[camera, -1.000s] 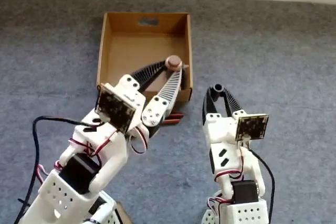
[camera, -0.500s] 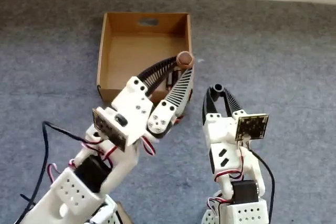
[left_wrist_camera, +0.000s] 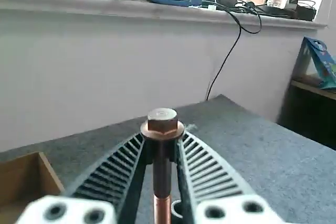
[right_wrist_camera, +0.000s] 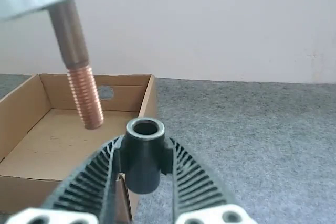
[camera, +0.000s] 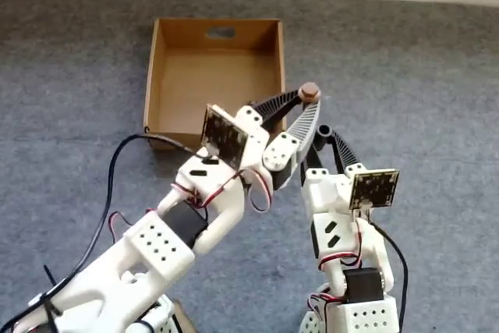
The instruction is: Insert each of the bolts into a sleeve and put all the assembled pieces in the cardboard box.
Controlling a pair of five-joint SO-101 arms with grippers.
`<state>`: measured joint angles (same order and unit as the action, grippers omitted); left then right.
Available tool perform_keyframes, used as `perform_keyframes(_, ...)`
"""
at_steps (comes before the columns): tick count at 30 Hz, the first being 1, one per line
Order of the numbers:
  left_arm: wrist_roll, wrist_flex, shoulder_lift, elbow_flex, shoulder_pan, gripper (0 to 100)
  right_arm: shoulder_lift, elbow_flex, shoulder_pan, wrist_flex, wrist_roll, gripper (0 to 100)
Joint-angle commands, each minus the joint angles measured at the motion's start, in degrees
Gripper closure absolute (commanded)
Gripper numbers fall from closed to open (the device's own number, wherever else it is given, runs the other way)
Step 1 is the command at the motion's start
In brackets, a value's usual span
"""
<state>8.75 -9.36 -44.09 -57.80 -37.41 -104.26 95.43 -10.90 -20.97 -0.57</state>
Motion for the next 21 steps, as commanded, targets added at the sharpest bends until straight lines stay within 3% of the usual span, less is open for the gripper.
perform_keyframes(1, 0.7, -1.4, 0.2, 3.8, -0.7, 99, -0.6, 0.9, -0.2, 1.4, -0.6, 99.1)
perform_keyframes(21, 0.6, -1.7, 9.0, 7.5, -0.2, 99, -0.6, 1.0, -0.2, 1.4, -0.6, 99.1)
